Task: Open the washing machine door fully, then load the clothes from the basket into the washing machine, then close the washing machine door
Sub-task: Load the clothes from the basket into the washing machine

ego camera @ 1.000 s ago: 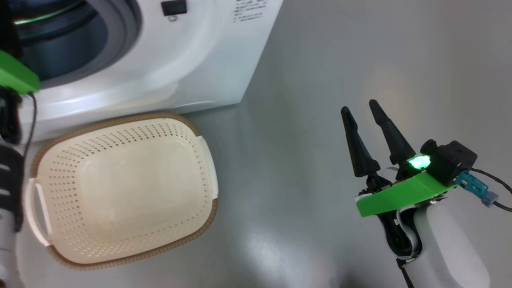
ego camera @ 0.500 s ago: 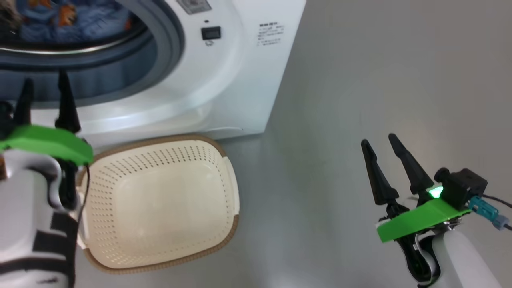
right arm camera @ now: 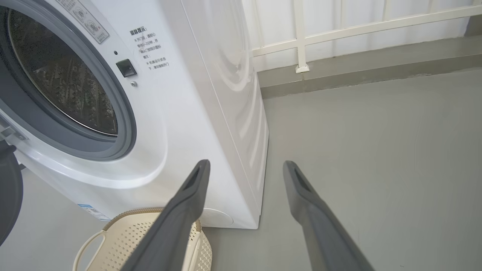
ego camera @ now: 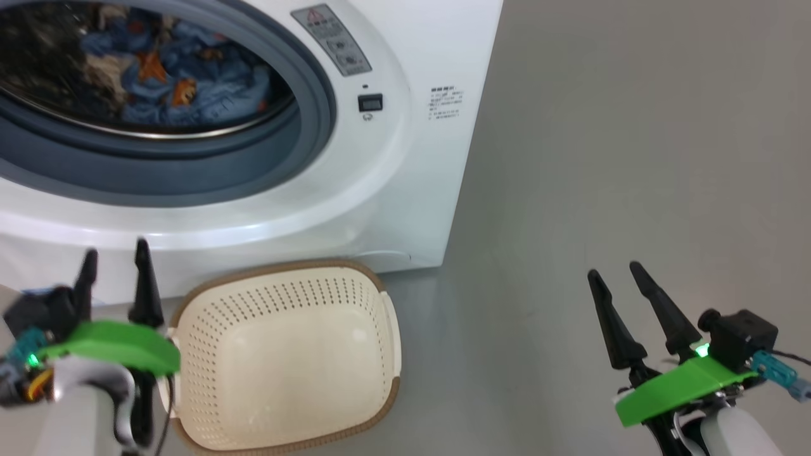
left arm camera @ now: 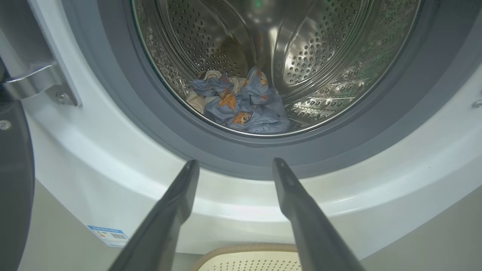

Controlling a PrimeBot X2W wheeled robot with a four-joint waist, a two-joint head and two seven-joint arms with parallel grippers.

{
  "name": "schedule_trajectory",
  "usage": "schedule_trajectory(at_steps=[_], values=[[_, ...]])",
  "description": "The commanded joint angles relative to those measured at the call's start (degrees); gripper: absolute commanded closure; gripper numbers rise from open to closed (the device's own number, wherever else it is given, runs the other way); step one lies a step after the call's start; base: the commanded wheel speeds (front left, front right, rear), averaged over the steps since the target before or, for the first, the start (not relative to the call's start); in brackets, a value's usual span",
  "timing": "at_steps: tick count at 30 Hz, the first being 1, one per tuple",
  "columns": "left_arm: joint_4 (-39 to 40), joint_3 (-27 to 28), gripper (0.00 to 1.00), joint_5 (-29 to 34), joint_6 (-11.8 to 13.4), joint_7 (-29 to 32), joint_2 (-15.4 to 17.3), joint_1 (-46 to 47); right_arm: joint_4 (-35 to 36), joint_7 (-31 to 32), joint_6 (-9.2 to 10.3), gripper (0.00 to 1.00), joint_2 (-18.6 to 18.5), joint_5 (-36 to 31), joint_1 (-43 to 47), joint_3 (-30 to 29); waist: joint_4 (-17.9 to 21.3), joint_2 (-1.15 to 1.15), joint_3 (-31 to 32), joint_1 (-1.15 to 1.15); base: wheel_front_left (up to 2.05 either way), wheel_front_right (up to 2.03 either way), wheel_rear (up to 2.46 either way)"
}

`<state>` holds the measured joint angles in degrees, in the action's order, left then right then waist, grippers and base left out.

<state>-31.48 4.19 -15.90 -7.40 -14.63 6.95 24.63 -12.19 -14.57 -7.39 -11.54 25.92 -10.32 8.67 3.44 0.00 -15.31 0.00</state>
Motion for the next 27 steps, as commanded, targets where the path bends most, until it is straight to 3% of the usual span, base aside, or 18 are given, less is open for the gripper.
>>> schedule_trajectory(at_steps=[1,27], values=[[2.06,1.77,0.0,0.53,-0.09,-0.37,1.35,-1.82,1.07,-0.43,-0.1,0.0,-0.96,0.99,1.51,0.85,-0.66,0.0,2.62,0.0,0.0,0.0,0.0],[15.17,5.95,0.0,1.54,-0.09,-0.37,-1.71,-24.44,1.41,-0.43,-0.1,0.0,-3.1,1.65,9.82,-1.42,-0.09,0.0,11.0,0.0,0.0,0.0,0.0]])
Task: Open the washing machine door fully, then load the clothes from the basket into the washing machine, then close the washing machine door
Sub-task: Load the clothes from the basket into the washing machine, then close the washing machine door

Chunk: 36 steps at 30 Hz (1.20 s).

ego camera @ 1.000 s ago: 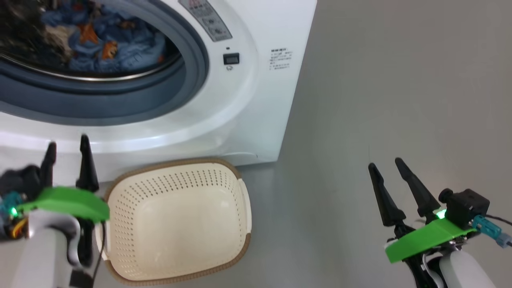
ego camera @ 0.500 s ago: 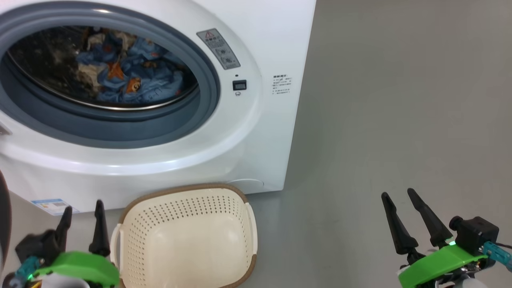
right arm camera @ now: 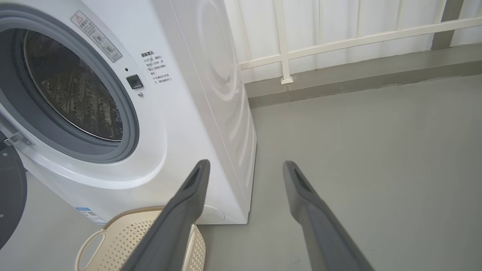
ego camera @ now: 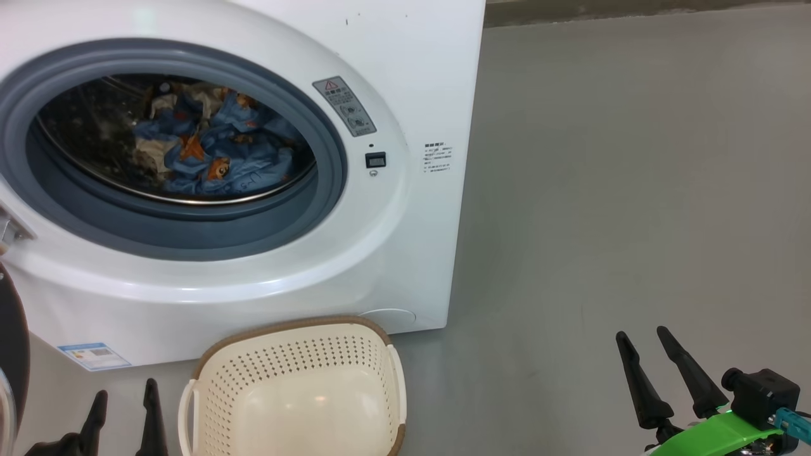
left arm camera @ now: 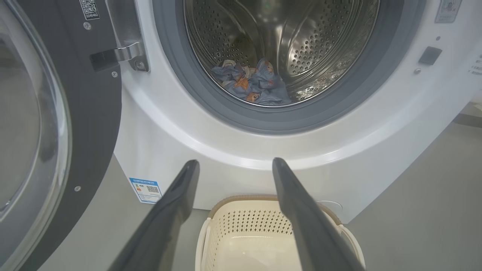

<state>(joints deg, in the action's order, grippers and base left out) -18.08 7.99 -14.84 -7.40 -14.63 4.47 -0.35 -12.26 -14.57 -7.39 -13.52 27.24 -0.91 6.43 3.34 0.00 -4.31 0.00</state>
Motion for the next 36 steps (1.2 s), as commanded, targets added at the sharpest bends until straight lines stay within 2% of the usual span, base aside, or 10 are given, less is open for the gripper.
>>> schedule_trajectory(at_steps=[1,21,36], values=[[1.97,2.25,0.0,0.54,-0.09,-0.37,0.71,0.38,1.53,-0.43,-0.1,0.0,-1.14,0.34,0.46,0.78,-0.01,0.0,-0.02,0.0,0.0,0.0,0.0],[2.8,2.77,0.0,1.05,-0.09,-0.37,-0.13,0.06,1.63,-0.43,-0.1,0.0,-1.13,0.34,0.74,0.55,-0.35,0.0,0.46,0.0,-0.07,0.07,0.0],[3.21,2.07,0.0,1.02,-0.09,-0.37,-0.53,-0.73,1.46,-0.43,-0.1,0.0,-1.36,0.51,0.85,0.97,-0.27,0.0,1.05,0.0,-1.47,1.43,0.03]])
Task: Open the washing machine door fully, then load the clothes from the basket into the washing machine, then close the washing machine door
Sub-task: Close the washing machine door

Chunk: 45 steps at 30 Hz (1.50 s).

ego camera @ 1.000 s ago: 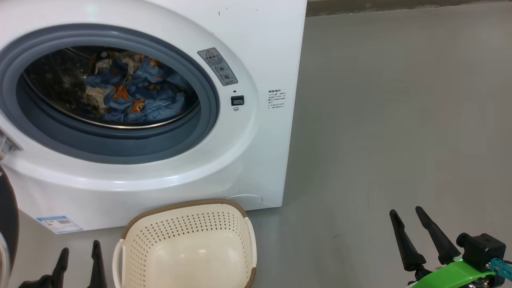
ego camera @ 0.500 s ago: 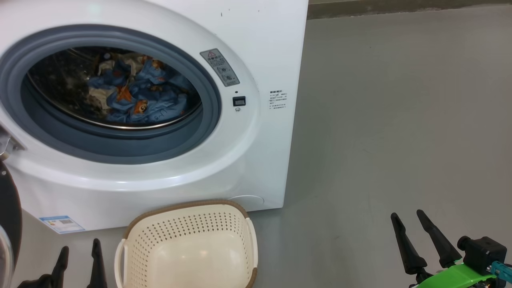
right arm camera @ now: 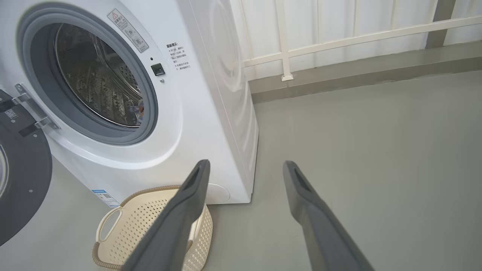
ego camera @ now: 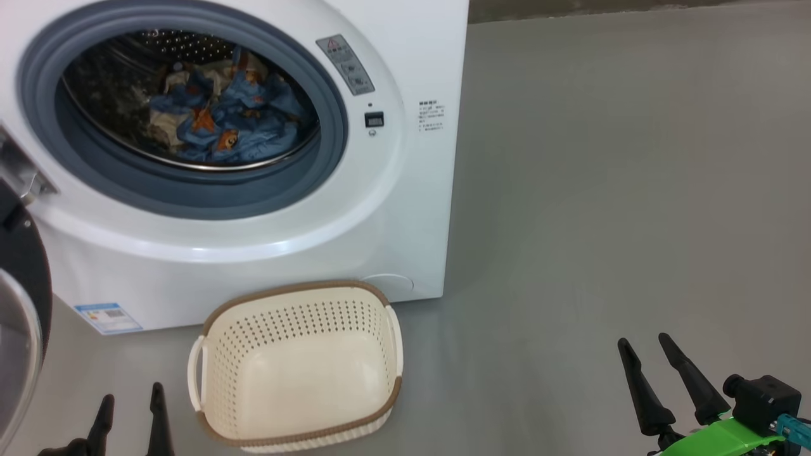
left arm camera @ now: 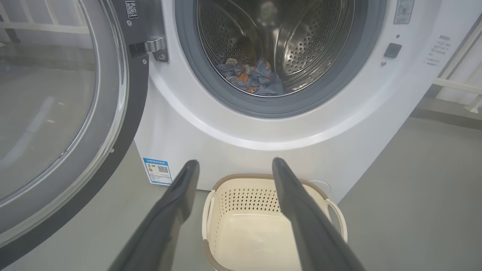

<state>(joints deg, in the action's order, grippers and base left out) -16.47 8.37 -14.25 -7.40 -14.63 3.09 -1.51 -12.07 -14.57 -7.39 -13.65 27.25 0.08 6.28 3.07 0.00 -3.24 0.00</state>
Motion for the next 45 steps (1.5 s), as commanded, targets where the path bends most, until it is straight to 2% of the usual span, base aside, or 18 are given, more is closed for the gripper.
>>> schedule_trajectory(at_steps=[1,16,23,30,45], values=[[1.72,1.6,0.0,0.49,-0.09,-0.37,0.84,0.34,1.3,-0.43,-0.1,0.0,-1.23,0.51,-0.08,1.12,0.0,0.0,0.03,0.0,-1.3,1.3,0.0],[3.1,0.16,0.0,-0.34,-0.09,-0.37,0.94,0.09,1.43,-0.43,-0.1,0.0,-1.14,0.38,0.08,0.88,-0.98,0.0,0.03,0.0,-0.37,0.37,0.0],[2.93,0.85,0.0,-0.97,-0.09,-0.37,0.76,0.3,1.38,-0.43,-0.1,0.0,-1.49,0.24,-0.88,2.41,-3.7,0.0,-0.17,0.0,0.0,0.0,0.0],[2.49,2.24,0.0,-1.17,-0.09,-0.37,0.43,0.59,0.76,-0.43,-0.1,0.0,-1.64,0.18,-2.96,4.84,-8.62,0.0,-0.43,0.0,0.0,0.0,0.0],[1.22,3.7,0.0,-1.06,-0.05,-0.37,-0.17,0.14,-1.3,-0.43,-0.1,0.0,-3.31,0.75,-6.83,9.21,-23.23,0.0,-0.87,0.0,0.0,0.0,0.0]])
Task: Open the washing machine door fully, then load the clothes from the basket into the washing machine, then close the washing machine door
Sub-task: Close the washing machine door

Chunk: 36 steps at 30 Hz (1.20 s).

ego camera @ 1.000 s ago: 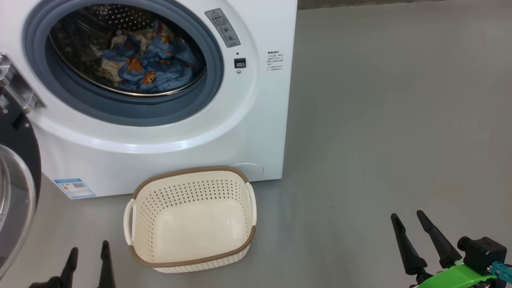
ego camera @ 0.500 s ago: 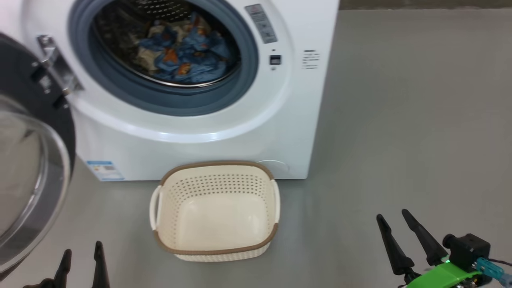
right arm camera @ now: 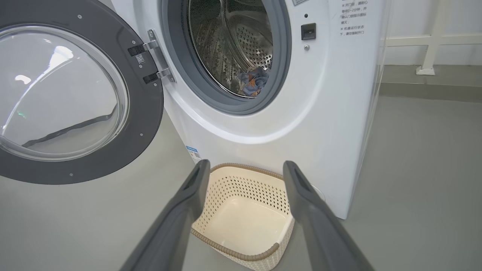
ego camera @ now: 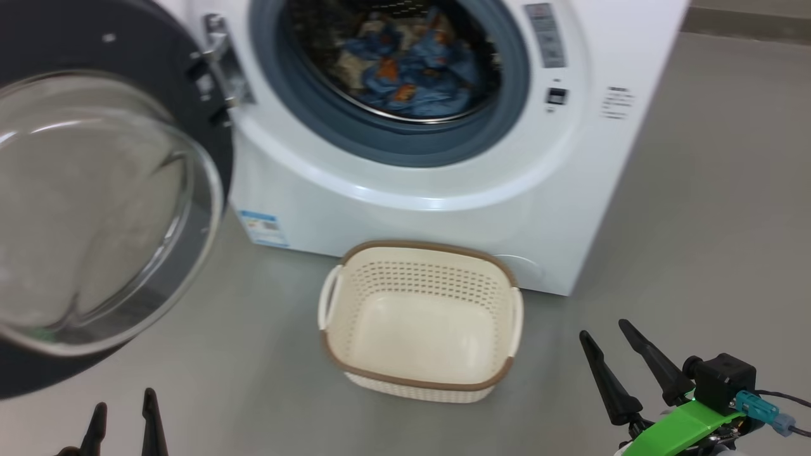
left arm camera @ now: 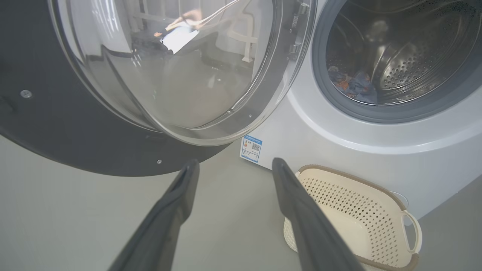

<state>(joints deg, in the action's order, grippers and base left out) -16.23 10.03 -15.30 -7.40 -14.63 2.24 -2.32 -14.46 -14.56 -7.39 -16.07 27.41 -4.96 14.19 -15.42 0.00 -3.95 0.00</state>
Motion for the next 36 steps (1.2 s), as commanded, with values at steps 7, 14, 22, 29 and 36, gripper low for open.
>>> schedule_trajectory(at_steps=[7,14,22,29,36], values=[[0.74,0.45,0.0,-1.88,1.07,-0.37,0.66,0.35,0.56,-0.44,-0.1,0.0,-1.71,0.96,-1.89,2.3,-10.41,0.0,0.01,0.0,0.0,0.0,0.0],[1.56,-0.22,0.0,-2.96,1.99,-0.37,0.65,-0.81,0.32,-0.44,-0.1,0.0,-1.85,1.17,-1.87,3.3,-13.3,0.0,0.68,0.0,0.0,0.0,0.0],[3.55,-0.38,0.0,-4.45,3.24,-0.37,0.65,-2.44,-0.61,-0.44,-0.1,0.0,-2.12,1.89,-3.78,5.38,-13.6,0.0,0.72,0.0,0.0,0.0,0.0],[6.85,1.09,0.92,-8.72,2.39,-0.37,0.65,-1.84,-0.6,-0.44,-0.1,0.0,-2.08,2.33,-3.5,5.7,-13.42,0.0,1.15,0.0,0.0,0.0,0.0],[18.73,8.59,1.0,-8.35,0.26,-0.37,2.8,3.22,-0.15,-0.44,-0.1,0.0,-1.53,2.11,-2.02,4.16,-13.35,0.0,0.74,0.0,0.0,0.0,0.0]])
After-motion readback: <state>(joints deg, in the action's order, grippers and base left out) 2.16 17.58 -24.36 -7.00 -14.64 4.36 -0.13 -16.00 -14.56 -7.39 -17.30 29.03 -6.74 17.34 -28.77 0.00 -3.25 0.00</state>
